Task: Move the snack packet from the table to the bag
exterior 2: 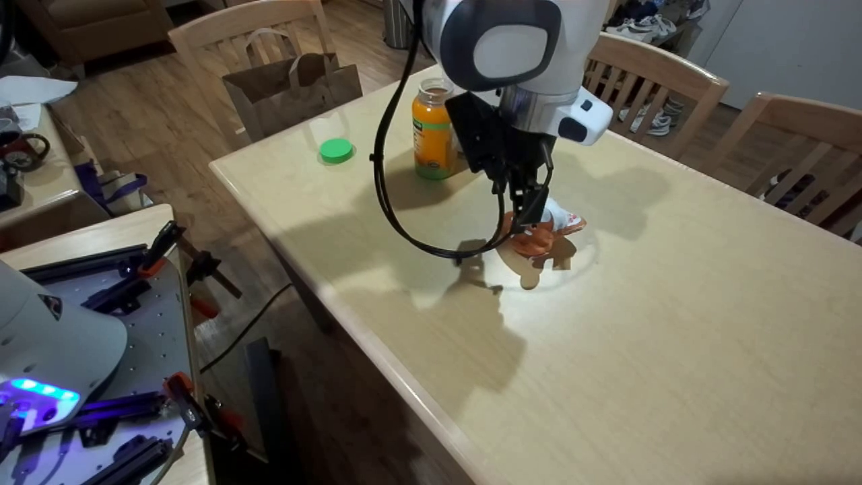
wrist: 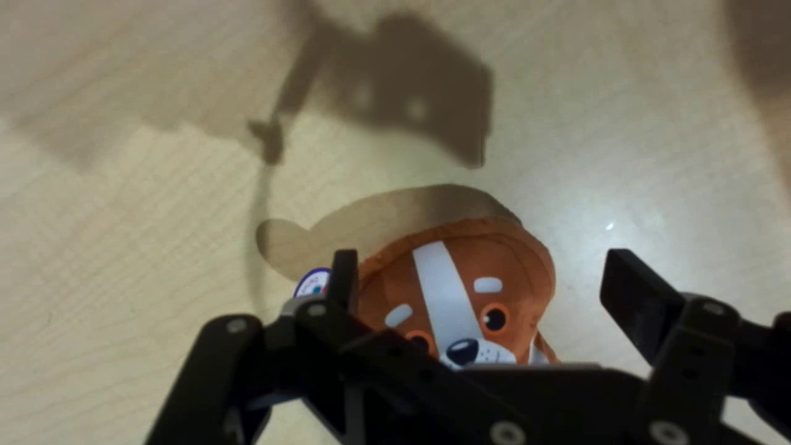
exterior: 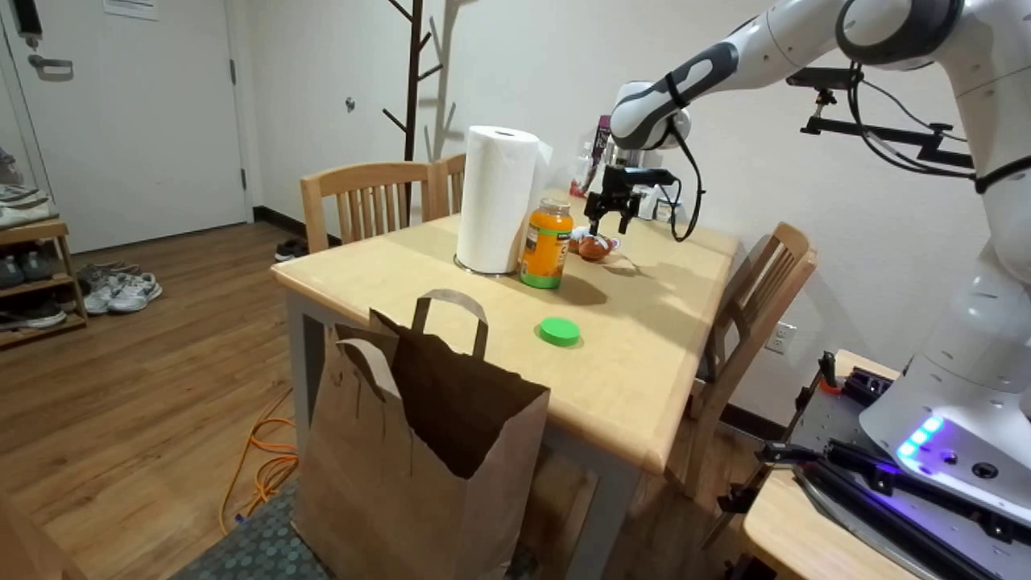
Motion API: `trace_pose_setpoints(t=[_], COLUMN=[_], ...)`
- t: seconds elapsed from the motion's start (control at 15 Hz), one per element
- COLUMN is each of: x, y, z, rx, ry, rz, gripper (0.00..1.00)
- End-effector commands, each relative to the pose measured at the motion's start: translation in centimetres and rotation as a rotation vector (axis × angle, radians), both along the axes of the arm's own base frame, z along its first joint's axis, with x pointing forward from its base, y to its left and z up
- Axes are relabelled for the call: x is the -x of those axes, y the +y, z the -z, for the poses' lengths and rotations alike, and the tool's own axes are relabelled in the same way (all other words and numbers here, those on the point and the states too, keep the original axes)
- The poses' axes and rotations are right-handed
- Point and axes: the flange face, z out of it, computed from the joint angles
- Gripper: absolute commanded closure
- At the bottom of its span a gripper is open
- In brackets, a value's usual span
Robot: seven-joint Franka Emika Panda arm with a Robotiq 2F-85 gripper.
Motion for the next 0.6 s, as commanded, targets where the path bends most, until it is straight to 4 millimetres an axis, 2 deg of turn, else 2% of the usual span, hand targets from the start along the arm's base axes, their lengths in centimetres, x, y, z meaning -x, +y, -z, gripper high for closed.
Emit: trace_pose_setpoints(t=[0.0,0.2,0.27,0.47,0.53], x=[0.1,0.0,0.2,0.2,0.2], y=[-0.3,-0.7,-0.3,-0.3,-1.0], z=[-0.9,-1.3,-1.0,-1.0,0.2], rx=[-0.030,0.000,-0.010,-0.008,-0.019], ry=[0.088,0.129,0.101,0.103,0.030], rz=[-0.147,-0.230,-0.169,-0.173,-0.199], gripper=[0.00,0.00,0.00,0.00,0.00])
